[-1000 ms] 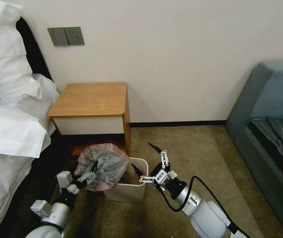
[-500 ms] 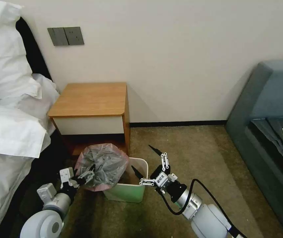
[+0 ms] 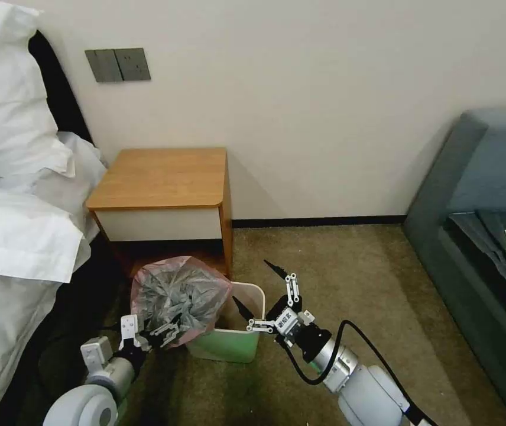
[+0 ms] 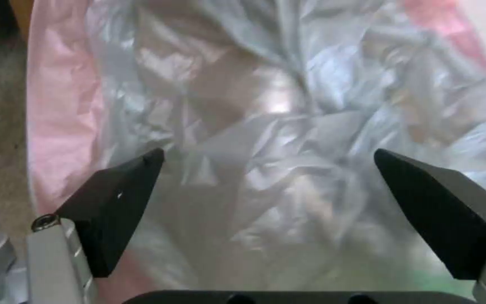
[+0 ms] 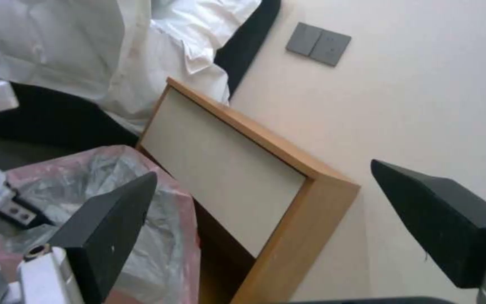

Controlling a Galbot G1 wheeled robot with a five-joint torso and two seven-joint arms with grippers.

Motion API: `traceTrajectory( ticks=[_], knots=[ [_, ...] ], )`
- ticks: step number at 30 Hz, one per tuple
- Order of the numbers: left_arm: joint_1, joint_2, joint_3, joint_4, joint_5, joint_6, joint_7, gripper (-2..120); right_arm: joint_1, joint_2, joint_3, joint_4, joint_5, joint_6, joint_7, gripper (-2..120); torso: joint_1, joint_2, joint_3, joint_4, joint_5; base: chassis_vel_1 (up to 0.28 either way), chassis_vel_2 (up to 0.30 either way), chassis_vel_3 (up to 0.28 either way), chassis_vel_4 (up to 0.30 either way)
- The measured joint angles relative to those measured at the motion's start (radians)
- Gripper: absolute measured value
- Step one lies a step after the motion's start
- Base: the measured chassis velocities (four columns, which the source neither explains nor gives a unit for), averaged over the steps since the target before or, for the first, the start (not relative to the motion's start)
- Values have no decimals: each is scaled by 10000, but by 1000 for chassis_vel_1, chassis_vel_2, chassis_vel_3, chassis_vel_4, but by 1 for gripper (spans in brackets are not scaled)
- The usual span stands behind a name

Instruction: Pick up the garbage bag from the table and place it over the trash can.

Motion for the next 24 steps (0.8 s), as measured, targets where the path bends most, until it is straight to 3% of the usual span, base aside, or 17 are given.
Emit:
traceTrajectory(
  ticks=[5, 13, 20, 24],
  knots=[
    [274, -112, -73, -613, -133, -238, 20, 95, 13, 3, 8, -35, -2, 31, 5, 98, 0, 1, 0, 1, 1, 0, 0, 0, 0],
    [112, -266, -344, -812, -235, -414, -160, 95, 53, 48, -28, -50, -2, 32, 8, 98, -1, 1, 0, 1, 1, 0, 0, 0, 0],
    [-554, -53, -261, -125, -699, -148, -555, 95, -44, 59, -30, -56, -61, 49, 13, 98, 0, 2, 0, 0, -2, 0, 0, 0, 0],
    [-854, 73, -168, 318, -623, -246, -370, 95, -147, 91, 28, -48, -90, 50, -28, 98, -1, 1, 0, 1, -2, 0, 0, 0, 0]
  ],
)
